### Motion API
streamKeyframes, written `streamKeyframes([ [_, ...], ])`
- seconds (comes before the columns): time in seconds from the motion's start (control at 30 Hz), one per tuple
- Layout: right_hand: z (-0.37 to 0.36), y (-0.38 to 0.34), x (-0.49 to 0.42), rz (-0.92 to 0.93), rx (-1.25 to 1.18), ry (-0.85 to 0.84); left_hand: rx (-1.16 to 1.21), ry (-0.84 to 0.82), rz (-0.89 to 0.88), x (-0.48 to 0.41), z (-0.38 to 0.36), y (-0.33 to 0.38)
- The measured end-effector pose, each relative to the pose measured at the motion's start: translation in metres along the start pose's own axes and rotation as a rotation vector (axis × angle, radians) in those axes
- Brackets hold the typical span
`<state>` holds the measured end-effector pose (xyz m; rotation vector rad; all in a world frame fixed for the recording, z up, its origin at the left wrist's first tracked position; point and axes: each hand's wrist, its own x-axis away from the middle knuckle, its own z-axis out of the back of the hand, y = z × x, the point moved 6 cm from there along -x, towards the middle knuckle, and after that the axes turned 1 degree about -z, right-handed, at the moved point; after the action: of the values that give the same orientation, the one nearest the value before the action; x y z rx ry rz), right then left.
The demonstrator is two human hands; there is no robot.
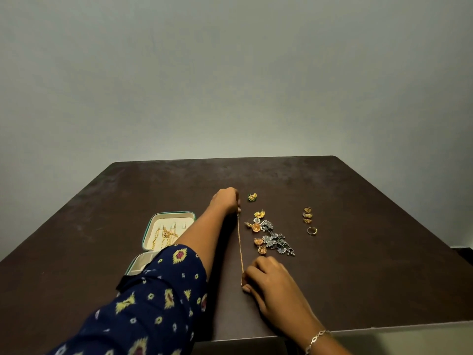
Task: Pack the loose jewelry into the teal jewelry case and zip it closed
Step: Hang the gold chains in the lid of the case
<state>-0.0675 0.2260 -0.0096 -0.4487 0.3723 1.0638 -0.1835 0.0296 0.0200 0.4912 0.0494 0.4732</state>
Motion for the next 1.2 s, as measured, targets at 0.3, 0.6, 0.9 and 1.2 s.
streamKeyframes([
  [0.3,0.003,0.003,0.000,-0.012,0.004,-0.021,0.117,-0.005,0.024,0.006,0.006,0.005],
  [0.6,0.009,0.005,-0.001,-0.031,-0.187,-0.087,0.790,0.044,-0.033,0.059,0.051,0.020],
  [0.9,0.018,0.019,-0.002,-0.244,-0.547,-0.061,0.839,0.148,-0.231,0.117,0.099,0.047],
  [1.2,0.016,0.032,0.000,-0.362,-0.841,-0.021,0.780,0.206,-0.332,0.155,0.116,0.074],
])
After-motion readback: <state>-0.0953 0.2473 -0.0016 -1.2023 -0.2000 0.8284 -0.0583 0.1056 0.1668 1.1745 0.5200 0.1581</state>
